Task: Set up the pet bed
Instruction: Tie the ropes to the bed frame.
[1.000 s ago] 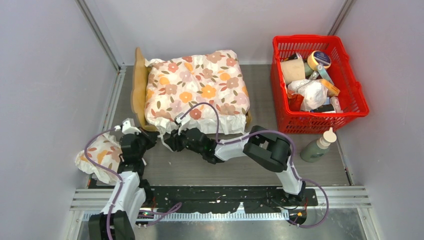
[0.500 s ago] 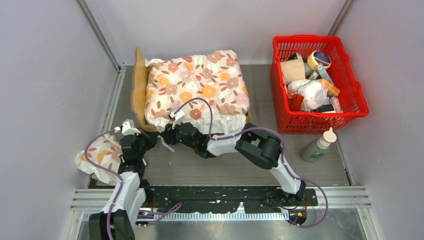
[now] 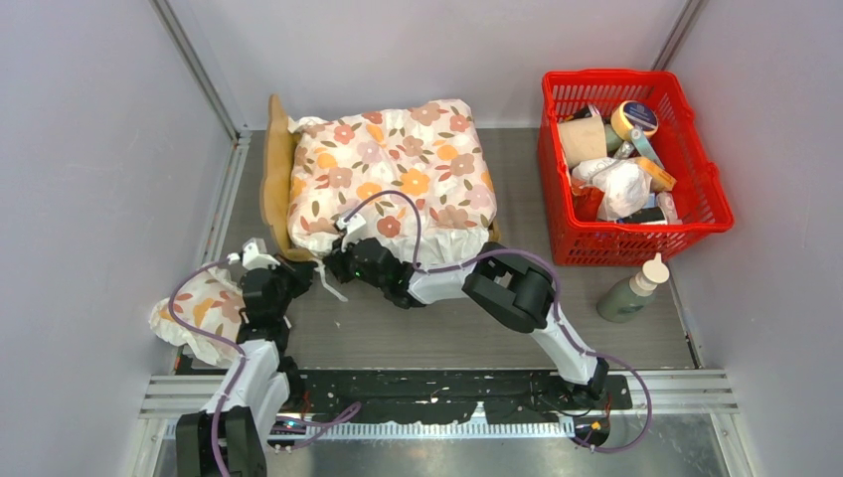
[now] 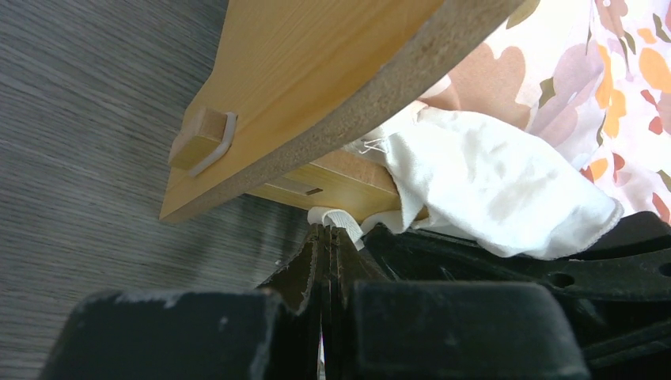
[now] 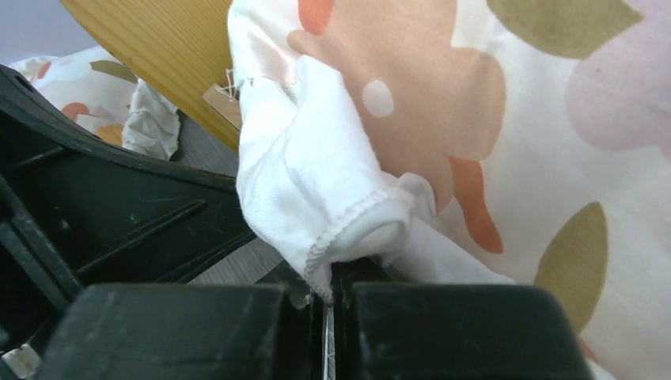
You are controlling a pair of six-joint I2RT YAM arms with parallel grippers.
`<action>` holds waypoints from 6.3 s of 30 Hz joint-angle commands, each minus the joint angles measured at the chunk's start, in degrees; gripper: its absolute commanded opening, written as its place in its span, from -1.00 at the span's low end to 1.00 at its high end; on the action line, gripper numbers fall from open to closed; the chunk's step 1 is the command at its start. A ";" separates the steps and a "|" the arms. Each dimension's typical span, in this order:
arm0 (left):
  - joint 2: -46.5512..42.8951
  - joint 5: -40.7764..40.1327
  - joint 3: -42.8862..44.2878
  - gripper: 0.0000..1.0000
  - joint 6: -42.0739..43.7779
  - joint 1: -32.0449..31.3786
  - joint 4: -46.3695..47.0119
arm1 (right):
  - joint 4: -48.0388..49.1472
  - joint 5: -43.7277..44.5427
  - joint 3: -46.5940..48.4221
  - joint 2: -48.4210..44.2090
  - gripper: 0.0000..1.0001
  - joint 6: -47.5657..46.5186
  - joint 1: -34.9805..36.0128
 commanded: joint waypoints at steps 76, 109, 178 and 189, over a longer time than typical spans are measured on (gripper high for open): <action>10.87 2.48 -0.55 -1.00 -2.46 1.43 16.42 | 7.31 -31.67 -11.23 -9.01 -0.22 -40.18 -5.04; 12.27 3.92 -0.26 -1.00 -3.25 1.71 17.37 | -10.44 -29.45 -0.08 -3.55 -0.20 -85.96 -3.30; -2.43 -0.26 -0.33 -0.32 -3.34 2.49 -8.54 | 14.45 -18.21 -6.04 -6.05 -0.90 -73.21 -3.57; 3.21 5.53 -1.05 -0.21 -1.18 2.49 1.35 | 14.07 -17.83 -6.62 -9.18 -0.90 -70.00 -3.51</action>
